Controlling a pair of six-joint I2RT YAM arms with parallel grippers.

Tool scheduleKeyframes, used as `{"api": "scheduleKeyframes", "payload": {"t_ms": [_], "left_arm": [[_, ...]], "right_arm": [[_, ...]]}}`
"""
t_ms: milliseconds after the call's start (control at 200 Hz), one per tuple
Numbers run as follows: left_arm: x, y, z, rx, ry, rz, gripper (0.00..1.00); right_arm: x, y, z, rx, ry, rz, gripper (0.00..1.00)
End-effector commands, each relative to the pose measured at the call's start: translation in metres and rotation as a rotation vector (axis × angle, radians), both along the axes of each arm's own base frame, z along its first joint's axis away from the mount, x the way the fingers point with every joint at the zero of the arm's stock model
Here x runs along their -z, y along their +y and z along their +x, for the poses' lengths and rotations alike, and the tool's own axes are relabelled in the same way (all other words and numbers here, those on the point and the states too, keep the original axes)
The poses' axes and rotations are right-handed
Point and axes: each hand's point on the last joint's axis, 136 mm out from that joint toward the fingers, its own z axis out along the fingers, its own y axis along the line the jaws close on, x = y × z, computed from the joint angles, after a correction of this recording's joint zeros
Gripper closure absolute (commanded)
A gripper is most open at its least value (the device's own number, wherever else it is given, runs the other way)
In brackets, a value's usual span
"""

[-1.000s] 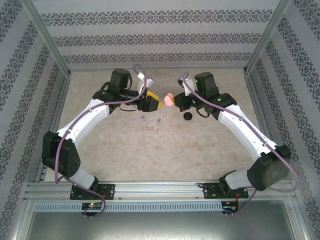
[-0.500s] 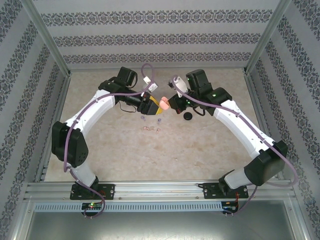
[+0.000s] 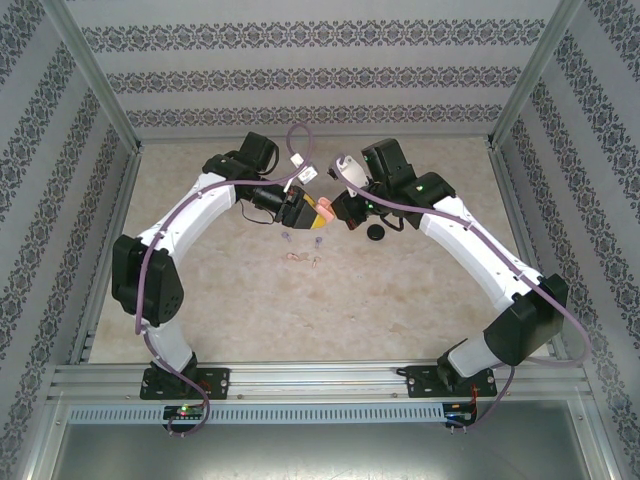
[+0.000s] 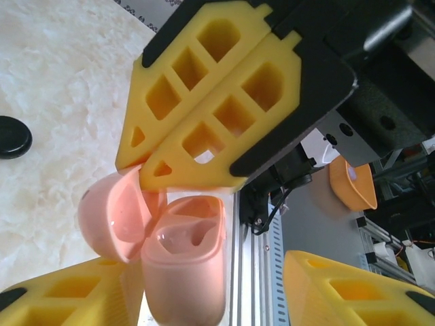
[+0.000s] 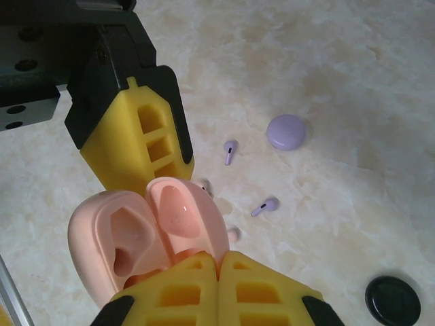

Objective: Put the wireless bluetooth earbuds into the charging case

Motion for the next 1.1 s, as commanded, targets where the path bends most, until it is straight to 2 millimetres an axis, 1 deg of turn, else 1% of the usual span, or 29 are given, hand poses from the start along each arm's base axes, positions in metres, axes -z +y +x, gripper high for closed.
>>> {"api": "scheduleKeyframes", "payload": {"t_ms": [0,265,410,520,630,694,784,854,1094], "left_arm": [[-0.0089,0.0013,-0.0015,0.028,-0.004,-0.034,0.47],[-0.0085,0.0002,0.0006,0.038,-0.001,-0.038,0.54],[-0.0080,-0.0005,0.0004,0.047,0.006,-0.041,0.60],[-0.0084,-0.0007,-0.0011,0.053,0.010,-0.047,0.69],[-0.0081,-0.0008,-0.0009,0.056,0.015,-0.051,0.75],[-0.0084,-0.0013,-0.0010,0.058,0.019,-0.057,0.75],[-0.0090,-0.0012,-0.0005,0.058,0.016,-0.057,0.64],[-0.0107,-0.0004,0.0004,0.056,0.009,-0.058,0.61],[-0.0149,0.0054,0.0040,0.043,0.007,-0.070,0.61]], "right_arm": [[-0.0103,0.0054,-0.0014,-0.028,-0.034,-0.009,1.00],[-0.0094,0.0062,-0.0038,-0.038,-0.036,-0.024,1.00],[-0.0088,0.0049,-0.0034,-0.035,-0.039,-0.032,1.00],[-0.0100,0.0052,-0.0032,-0.037,-0.044,-0.033,1.00],[-0.0107,0.0063,-0.0034,-0.041,-0.043,-0.033,1.00],[-0.0108,0.0069,-0.0031,-0.042,-0.044,-0.035,1.00],[-0.0100,0.0072,-0.0044,-0.049,-0.044,-0.046,1.00],[-0.0076,0.0060,-0.0048,-0.049,-0.042,-0.058,1.00],[-0.0047,0.0038,-0.0054,-0.047,-0.044,-0.067,1.00]]}}
